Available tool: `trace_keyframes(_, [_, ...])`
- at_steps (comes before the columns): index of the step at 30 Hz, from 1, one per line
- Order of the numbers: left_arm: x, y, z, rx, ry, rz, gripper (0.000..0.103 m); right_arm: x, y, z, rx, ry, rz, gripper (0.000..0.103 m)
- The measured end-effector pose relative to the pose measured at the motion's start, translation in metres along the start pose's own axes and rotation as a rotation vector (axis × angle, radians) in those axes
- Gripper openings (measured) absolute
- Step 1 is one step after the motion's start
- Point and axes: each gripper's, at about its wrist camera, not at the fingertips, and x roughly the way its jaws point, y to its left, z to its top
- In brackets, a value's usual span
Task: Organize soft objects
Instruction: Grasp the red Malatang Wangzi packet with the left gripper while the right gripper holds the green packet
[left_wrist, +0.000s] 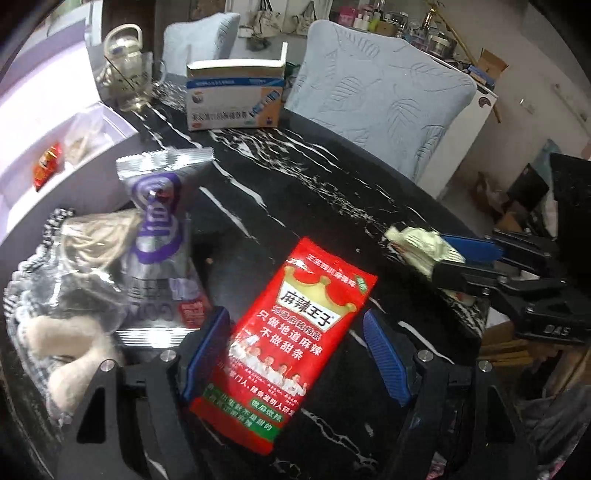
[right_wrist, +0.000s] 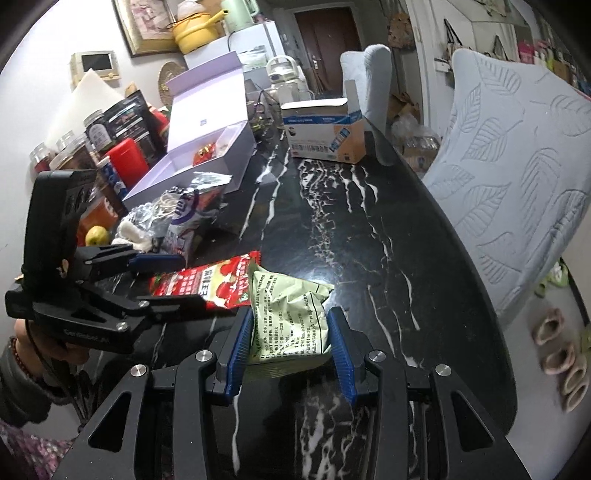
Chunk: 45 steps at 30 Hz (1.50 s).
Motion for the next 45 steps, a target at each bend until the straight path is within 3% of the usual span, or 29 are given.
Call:
trace_keyframes(11, [0.003,-0.008,-0.003,0.032,0.02,0.019,0.075,0.009,-0.008,0.006,0.06,0.013,0.007,0.041])
trace_keyframes(15, [0.0,-0.01,-0.006,-0.008,0.011,0.015,0.075,0.012,-0.01,0.006,0.075,0.022,0.009,0.041])
trace_keyframes(22, [0.003,-0.024,-0.015,0.039,-0.021,0.122,0.074,0.012,-0.014,0.005,0.104,0.025,0.012,0.041])
trace_keyframes(25, [0.002,-0.026,-0.017,0.056,-0.047,0.161,0.059,0.011,-0.018,0.006,0.128,0.02,0.004,0.041])
trace_keyframes(35, [-0.005,-0.02,-0.012,0.014,-0.051,0.093,0.052,0.009,-0.017,0.007,0.137,0.018,-0.019,0.041])
trace_keyframes(45, [-0.036,-0.017,-0.01,-0.037,-0.147,0.064,0.051,0.0,-0.002,0.019,0.097,-0.02,-0.002,0.041])
